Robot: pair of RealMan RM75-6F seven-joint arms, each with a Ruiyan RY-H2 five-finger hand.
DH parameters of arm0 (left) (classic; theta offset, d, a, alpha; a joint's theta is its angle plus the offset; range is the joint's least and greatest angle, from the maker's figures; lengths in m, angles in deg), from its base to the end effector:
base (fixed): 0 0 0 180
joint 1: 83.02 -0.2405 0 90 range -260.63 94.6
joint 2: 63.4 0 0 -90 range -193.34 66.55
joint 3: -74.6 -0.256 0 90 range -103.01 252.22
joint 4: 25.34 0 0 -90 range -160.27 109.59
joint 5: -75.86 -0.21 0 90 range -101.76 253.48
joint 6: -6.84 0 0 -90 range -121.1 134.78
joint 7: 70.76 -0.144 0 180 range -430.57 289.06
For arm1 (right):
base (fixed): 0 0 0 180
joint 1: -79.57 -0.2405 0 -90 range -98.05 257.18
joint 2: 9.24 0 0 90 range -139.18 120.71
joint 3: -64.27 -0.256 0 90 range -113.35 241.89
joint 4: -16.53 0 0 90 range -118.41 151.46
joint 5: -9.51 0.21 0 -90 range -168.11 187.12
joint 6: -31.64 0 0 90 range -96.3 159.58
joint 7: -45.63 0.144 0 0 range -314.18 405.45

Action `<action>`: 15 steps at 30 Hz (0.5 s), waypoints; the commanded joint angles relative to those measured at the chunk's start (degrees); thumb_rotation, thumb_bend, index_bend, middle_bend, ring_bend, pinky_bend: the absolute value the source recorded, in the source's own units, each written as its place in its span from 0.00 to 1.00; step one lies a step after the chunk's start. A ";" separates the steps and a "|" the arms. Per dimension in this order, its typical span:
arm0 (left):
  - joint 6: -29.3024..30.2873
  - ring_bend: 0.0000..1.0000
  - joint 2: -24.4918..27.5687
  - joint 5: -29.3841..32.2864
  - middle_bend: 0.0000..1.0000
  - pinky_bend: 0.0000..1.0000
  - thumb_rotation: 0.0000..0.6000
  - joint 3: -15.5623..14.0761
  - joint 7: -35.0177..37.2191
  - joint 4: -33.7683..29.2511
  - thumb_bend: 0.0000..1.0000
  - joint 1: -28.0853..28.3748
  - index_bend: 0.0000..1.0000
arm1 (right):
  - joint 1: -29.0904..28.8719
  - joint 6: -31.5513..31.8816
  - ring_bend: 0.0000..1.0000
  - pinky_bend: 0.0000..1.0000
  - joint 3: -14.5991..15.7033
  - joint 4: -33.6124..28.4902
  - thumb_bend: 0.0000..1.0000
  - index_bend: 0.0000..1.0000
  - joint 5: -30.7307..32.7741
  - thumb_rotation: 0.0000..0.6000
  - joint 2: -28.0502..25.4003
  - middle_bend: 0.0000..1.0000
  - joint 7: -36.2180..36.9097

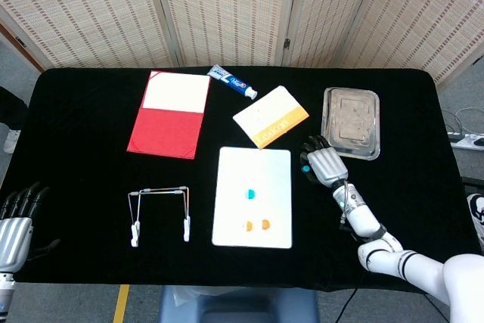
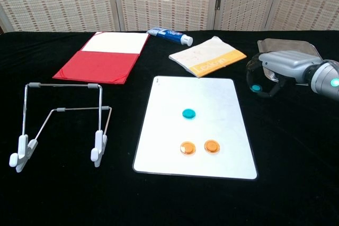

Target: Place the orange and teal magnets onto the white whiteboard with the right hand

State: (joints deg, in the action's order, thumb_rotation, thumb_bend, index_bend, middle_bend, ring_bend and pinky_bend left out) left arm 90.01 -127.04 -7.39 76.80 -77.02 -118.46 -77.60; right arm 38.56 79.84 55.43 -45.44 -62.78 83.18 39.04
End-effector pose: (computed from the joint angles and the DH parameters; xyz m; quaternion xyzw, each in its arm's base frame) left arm -0.3162 0.1813 0.1571 -0.6104 -0.3769 -0.3401 0.6081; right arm -0.2236 -0.3803 -0.0134 0.7485 -0.3658 0.3123 0.4564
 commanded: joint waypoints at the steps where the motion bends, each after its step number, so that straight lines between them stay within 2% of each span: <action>1: 0.14 0.00 0.13 -0.13 0.00 0.00 1.00 0.00 -0.22 -0.33 0.08 -0.02 0.00 | 0.26 2.27 0.02 0.00 0.78 -6.30 0.43 0.52 -3.15 1.00 -2.82 0.23 0.44; 6: 0.40 0.00 0.35 -0.43 0.00 0.00 1.00 -0.22 -0.48 -0.82 0.08 -0.21 0.00 | -0.86 1.88 0.01 0.00 1.65 -10.58 0.43 0.52 -4.86 1.00 -2.14 0.23 -1.36; 15: 0.97 0.00 0.36 -0.44 0.00 0.00 1.00 -0.43 0.06 -0.48 0.08 -0.77 0.00 | -3.40 -0.31 0.01 0.00 1.64 -11.12 0.43 0.52 -4.34 1.00 1.15 0.22 -5.44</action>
State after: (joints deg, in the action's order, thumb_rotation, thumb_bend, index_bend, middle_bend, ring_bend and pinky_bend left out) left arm 90.97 -126.67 -7.83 76.38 -76.99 -118.94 -78.36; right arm 35.53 79.89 57.09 -56.70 -67.40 83.85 34.10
